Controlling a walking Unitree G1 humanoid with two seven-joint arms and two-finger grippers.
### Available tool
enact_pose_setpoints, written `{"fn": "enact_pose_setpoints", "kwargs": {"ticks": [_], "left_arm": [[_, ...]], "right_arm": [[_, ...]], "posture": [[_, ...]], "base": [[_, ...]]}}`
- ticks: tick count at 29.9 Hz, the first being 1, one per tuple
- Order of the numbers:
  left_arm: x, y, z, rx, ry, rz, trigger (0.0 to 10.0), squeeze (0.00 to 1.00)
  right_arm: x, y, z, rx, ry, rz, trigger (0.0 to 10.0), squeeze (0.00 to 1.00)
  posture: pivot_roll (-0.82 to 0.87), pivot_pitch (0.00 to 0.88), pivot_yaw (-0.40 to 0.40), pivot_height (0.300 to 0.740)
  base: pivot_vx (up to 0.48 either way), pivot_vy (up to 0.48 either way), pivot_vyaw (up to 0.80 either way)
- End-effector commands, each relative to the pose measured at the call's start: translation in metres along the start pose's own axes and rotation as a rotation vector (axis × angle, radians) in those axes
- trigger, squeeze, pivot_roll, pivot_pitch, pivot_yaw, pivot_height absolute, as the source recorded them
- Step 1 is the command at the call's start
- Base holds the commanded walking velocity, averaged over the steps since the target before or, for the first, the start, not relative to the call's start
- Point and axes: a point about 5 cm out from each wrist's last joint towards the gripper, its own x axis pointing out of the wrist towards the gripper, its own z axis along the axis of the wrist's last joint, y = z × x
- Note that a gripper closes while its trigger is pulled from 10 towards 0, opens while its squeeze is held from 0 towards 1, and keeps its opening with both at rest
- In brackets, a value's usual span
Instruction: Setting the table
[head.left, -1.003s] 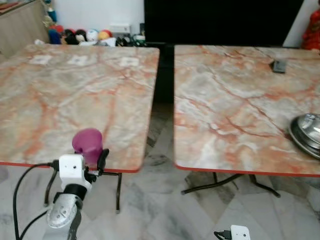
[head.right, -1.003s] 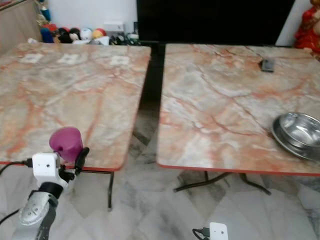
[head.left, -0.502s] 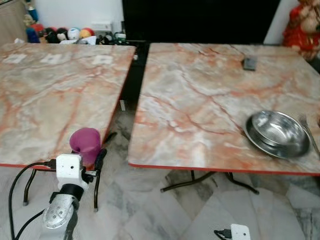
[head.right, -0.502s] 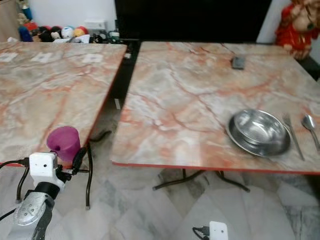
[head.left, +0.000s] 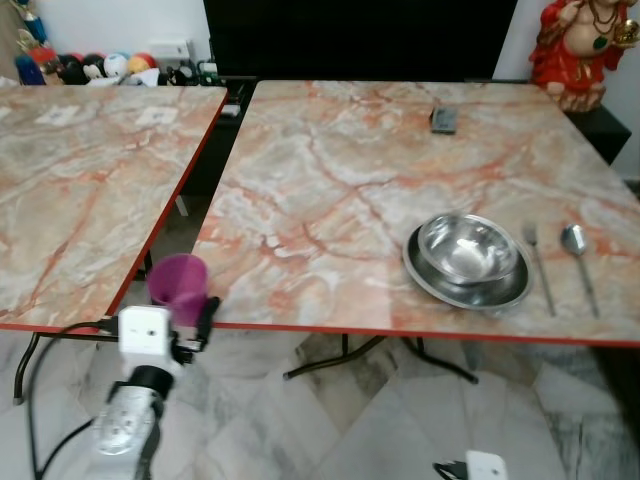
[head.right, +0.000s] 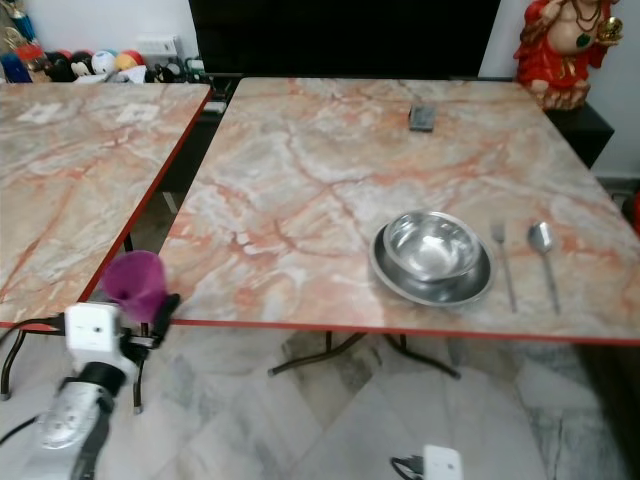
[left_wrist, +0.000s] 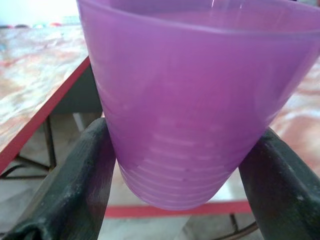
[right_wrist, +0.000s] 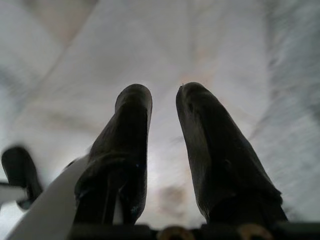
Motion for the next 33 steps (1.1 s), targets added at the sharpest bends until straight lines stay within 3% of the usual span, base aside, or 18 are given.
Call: {"fn": "enact_pose_setpoints", "kwargs": {"ticks": [1, 8, 25, 33], "left_arm": [[-0.0027, 0.0053, -0.0007, 0.018, 0.015, 0.009, 10.0, 0.0], [-0.0039, 0.0064, -0.0012, 0.034, 0.026, -0.016, 10.0, 0.0], [-0.0032, -0.0007, -0.0018, 0.063, 0.036, -0.098, 10.0, 0.0], [-0.0025, -0.0013, -0.0014, 0.062, 0.033, -0.097, 10.0, 0.0]], "right_arm": [[-0.0012, 0.0078, -0.0057, 0.01, 0.02, 0.02, 10.0, 0.0], [-0.0014, 0.0064, -0.007, 0.007, 0.027, 0.019, 10.0, 0.0], [-0.0017, 0.0057, -0.0089, 0.006, 0.036, 0.018, 10.0, 0.0], [-0.0018, 0.0059, -0.0093, 0.003, 0.038, 0.021, 10.0, 0.0]], "posture": [[-0.01, 0.107, -0.003, 0.74], [-0.01, 0.106, -0.006, 0.74], [-0.02, 0.113, -0.006, 0.74], [-0.02, 0.114, -0.004, 0.74]], "base": [[0.0, -0.371, 0.0], [0.0, -0.347, 0.0], [0.0, 0.0, 0.0], [0.0, -0.311, 0.0]]}}
